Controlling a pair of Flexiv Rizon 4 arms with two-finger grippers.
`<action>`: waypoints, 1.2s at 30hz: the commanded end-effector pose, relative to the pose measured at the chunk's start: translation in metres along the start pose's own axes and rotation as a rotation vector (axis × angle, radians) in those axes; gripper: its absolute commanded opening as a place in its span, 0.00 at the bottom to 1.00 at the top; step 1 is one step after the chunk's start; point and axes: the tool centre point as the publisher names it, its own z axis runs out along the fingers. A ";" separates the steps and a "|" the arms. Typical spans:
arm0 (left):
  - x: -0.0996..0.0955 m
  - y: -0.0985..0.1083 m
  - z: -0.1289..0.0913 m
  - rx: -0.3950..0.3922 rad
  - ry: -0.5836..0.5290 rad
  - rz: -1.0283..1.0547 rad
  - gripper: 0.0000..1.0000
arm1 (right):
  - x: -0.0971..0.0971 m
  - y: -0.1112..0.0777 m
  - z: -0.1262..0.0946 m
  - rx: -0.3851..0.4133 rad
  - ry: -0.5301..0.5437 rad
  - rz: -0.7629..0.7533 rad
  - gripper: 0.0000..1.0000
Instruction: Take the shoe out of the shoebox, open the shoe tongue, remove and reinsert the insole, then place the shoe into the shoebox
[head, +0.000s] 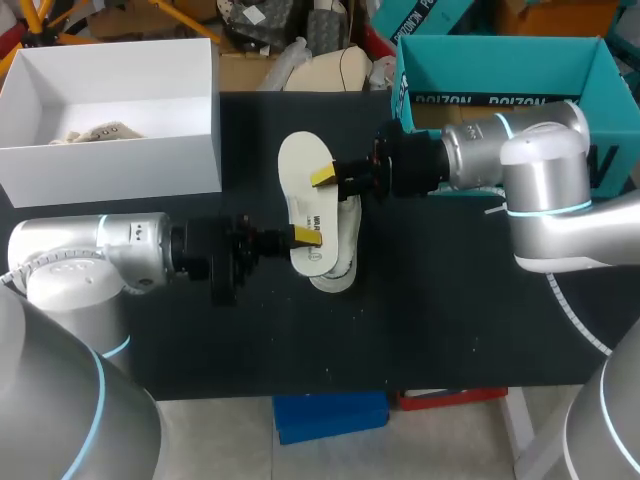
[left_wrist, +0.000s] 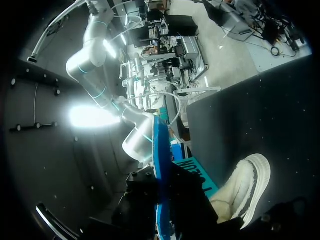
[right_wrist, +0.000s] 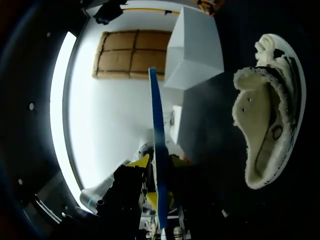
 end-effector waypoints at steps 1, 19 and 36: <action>0.000 -0.001 0.001 -0.006 0.003 0.003 0.00 | -0.001 0.001 0.002 0.003 -0.006 0.002 0.00; -0.004 -0.008 -0.012 -0.013 0.071 0.037 1.00 | -0.001 0.000 0.003 0.001 -0.034 0.003 0.00; -0.036 0.003 -0.056 -0.168 0.463 0.104 1.00 | -0.001 0.000 0.003 0.001 -0.034 0.003 0.00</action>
